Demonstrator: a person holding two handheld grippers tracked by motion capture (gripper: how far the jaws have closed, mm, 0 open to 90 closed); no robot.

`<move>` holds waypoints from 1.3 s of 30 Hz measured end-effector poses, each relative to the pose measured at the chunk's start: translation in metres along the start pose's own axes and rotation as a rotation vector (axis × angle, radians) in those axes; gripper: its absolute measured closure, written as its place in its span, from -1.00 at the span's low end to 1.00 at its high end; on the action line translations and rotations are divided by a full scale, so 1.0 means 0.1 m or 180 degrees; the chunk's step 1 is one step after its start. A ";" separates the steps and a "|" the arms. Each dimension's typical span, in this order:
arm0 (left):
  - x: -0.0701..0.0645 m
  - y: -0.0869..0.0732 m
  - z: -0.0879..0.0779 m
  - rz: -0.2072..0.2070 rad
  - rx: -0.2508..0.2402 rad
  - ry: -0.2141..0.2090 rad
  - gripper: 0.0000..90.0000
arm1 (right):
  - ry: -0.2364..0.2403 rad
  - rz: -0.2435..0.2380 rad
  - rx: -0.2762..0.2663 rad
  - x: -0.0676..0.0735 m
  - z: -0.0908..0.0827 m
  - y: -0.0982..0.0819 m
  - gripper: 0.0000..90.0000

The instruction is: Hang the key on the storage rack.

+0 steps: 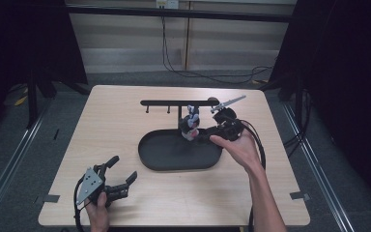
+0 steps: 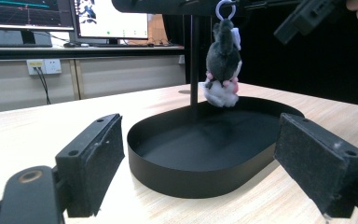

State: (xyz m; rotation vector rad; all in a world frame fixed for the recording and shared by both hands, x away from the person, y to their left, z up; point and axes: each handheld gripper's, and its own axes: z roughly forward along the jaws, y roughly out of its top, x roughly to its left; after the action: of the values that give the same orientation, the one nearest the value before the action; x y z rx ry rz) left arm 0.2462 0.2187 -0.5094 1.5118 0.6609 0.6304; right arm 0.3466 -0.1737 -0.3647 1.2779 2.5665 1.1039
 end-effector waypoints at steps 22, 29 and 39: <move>0.00 0.00 0.00 0.0002 0.0002 0.0011 -0.66 | -0.0700 -0.0081 -0.1258 0.00 0.15 -1.26 -0.41; -0.01 0.00 0.00 -0.0002 0.0000 0.0011 -0.66 | -0.1128 -0.0236 -0.1975 0.00 0.26 -1.68 -0.49; -0.01 0.00 0.00 0.0000 -0.0001 0.0002 -0.66 | -0.1440 -0.0354 -0.2702 0.05 0.30 -1.98 -0.68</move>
State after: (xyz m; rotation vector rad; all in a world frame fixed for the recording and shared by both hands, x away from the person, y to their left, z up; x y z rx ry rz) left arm 0.2456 0.2184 -0.5095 1.5114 0.6613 0.6311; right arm 0.2219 -0.2314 -0.5104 0.9793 1.5351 1.4318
